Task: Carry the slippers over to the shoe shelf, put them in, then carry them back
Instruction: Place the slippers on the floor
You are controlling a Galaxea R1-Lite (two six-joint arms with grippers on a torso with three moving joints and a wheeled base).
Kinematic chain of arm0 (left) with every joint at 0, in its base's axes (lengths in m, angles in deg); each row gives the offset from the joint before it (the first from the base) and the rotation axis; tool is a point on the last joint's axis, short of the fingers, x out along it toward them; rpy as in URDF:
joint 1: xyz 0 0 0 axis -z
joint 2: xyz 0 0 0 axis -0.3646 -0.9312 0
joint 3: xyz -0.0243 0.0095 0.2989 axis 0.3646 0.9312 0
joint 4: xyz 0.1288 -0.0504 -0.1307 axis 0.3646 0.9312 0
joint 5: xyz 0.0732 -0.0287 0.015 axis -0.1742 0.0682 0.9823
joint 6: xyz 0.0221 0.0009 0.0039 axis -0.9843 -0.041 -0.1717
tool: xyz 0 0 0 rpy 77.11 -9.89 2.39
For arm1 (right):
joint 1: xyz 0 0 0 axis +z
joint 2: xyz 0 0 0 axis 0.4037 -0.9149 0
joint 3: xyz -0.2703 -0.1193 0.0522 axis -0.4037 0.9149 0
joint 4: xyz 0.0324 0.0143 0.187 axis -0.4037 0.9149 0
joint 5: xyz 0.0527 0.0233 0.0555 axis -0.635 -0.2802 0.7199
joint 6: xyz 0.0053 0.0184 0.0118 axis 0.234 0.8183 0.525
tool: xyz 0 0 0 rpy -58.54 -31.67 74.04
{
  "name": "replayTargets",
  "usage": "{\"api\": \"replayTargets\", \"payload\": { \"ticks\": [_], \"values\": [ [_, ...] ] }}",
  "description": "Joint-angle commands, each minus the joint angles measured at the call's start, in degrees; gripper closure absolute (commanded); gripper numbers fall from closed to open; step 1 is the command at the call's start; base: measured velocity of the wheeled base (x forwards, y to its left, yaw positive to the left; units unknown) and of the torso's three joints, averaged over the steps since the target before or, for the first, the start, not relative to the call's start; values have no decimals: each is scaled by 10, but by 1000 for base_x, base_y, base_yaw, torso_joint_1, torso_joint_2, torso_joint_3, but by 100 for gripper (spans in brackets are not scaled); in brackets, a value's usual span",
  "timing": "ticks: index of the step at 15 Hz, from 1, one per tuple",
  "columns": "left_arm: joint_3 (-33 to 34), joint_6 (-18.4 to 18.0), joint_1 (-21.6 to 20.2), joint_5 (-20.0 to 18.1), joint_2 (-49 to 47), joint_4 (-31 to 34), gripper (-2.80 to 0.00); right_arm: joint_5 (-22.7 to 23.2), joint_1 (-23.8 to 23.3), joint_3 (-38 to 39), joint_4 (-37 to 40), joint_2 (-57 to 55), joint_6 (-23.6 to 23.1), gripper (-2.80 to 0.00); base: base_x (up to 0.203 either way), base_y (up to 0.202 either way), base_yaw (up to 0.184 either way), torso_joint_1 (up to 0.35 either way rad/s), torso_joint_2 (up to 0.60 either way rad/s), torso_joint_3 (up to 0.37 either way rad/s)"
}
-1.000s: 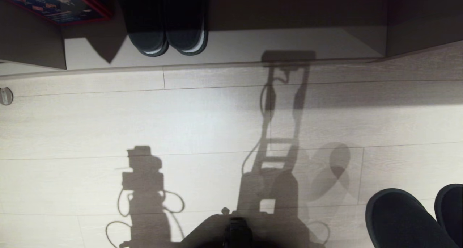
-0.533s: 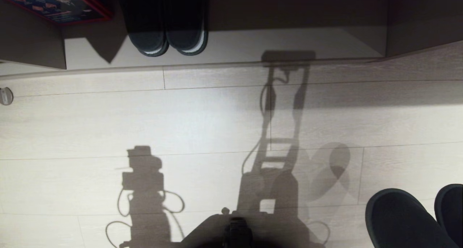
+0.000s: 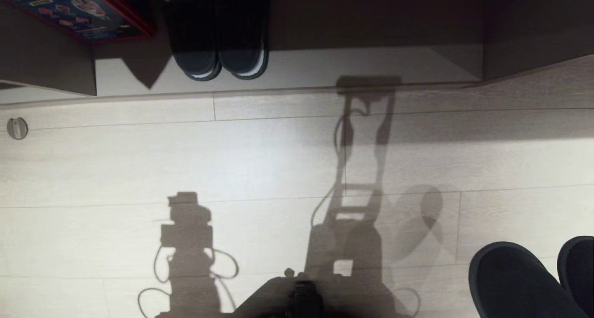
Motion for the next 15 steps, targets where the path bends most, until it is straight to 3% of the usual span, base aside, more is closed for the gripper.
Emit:
{"api": "replayTargets", "payload": {
  "ticks": [1,15],
  "values": [
    [1,0,0,0,0,0,0,0,0,0,1,-2,1,0,0,0,0,2,-2,179],
    [1,0,0,0,0,0,0,0,0,0,0,-2,1,0,0,0,0,3,3,202]
  ]
}}
